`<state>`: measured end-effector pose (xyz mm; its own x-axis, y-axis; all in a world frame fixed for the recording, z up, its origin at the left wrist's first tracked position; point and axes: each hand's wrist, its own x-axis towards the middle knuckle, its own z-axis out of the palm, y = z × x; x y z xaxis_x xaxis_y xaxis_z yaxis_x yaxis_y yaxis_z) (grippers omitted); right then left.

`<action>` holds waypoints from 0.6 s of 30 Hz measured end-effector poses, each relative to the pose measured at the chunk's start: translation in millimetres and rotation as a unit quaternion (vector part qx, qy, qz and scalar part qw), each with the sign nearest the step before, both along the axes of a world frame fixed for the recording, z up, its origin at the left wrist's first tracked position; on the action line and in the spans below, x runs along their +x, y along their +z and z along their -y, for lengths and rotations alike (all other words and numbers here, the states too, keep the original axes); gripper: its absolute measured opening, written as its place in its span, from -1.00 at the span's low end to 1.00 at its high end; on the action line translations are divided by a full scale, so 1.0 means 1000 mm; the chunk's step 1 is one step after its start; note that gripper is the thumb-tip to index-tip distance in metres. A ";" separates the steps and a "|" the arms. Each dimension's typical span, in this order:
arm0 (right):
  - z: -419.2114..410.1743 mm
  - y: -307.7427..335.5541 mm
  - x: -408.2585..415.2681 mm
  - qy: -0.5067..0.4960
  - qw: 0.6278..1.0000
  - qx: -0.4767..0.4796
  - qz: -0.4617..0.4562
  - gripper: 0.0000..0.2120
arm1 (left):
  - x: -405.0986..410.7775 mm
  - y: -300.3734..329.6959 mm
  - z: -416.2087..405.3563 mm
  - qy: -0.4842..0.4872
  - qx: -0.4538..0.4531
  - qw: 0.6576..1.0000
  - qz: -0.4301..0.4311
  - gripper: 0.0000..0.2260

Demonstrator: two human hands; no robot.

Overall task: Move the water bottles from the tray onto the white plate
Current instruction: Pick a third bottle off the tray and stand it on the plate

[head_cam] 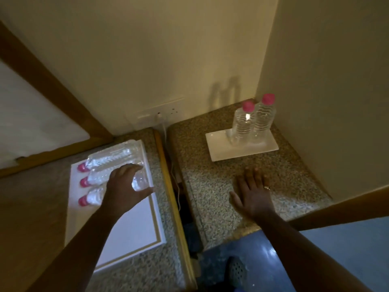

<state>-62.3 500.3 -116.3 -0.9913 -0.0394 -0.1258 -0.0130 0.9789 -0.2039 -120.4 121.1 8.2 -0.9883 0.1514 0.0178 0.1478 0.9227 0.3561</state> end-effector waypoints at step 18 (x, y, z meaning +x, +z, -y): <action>0.074 -0.005 0.018 0.058 0.998 0.026 -0.009 -0.36 | 0.059 -0.027 0.051 0.009 -0.014 1.000 0.006 -0.32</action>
